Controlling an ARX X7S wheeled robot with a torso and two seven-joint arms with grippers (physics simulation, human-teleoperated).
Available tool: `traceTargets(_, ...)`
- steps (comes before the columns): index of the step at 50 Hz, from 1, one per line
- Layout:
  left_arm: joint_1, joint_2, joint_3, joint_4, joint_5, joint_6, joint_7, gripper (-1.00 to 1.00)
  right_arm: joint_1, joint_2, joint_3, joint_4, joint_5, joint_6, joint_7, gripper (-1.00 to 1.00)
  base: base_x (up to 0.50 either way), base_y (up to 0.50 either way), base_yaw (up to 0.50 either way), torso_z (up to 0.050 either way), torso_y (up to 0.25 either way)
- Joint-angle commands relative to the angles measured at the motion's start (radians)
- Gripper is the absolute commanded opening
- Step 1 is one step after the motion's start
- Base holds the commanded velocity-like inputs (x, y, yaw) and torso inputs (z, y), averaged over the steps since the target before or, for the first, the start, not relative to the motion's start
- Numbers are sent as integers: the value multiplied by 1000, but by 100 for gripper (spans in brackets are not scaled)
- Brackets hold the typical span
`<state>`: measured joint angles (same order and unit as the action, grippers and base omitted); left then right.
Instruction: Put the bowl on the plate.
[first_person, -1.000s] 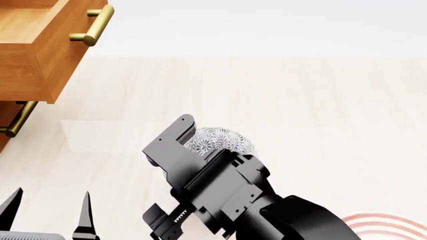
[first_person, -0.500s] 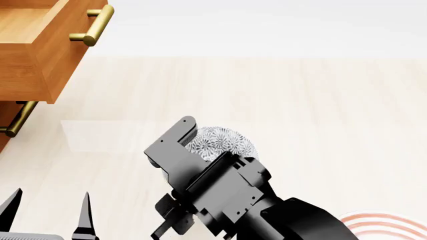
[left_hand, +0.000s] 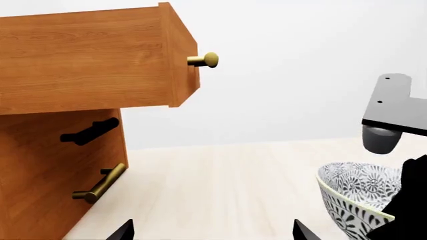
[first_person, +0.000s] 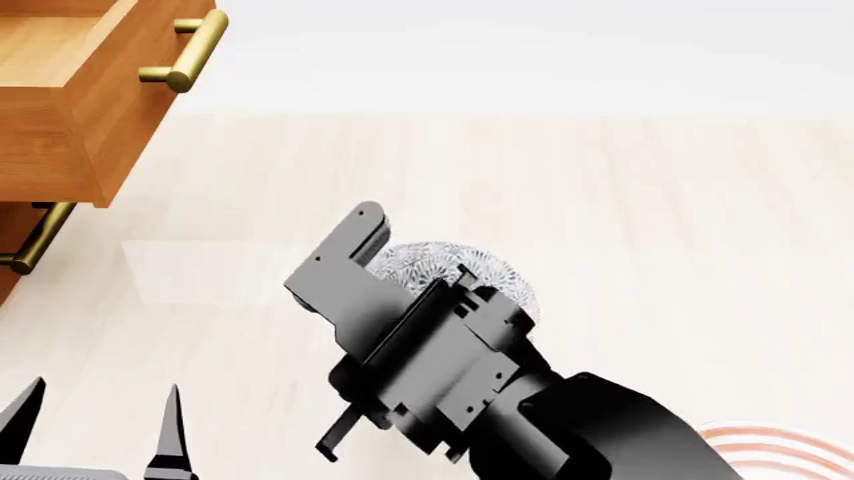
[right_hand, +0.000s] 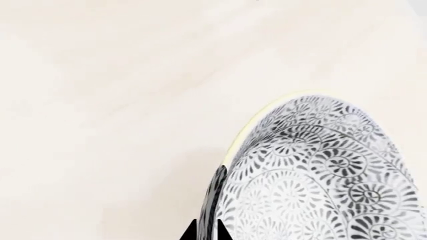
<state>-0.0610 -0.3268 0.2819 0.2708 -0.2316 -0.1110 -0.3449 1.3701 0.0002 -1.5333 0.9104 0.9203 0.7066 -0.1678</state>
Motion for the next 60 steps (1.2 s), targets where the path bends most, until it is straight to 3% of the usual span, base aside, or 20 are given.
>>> traceTargets(1, -2, 0, 1, -12, -6, 10, 2, 100, 70, 0, -1, -41, -161, 77, 33, -100, 0, 0, 0, 0, 0)
traceTargets(12, 1, -8, -3, 4, -11, 4, -6, 100, 162, 16, -12, -113, -223, 191, 53, -100, 0, 0, 0, 0, 0)
traceTargets(28, -9, -11, 4, -10, -5, -3, -11, 100, 203, 319, 146, -692, -29, 494, 339, -100, 0, 0, 0, 0, 1)
traceTargets(60, -20, -14, 9, -45, -6, 8, -17, 100, 53, 728, 554, -1174, 443, 716, 875, -100, 0, 0, 0, 0, 0)
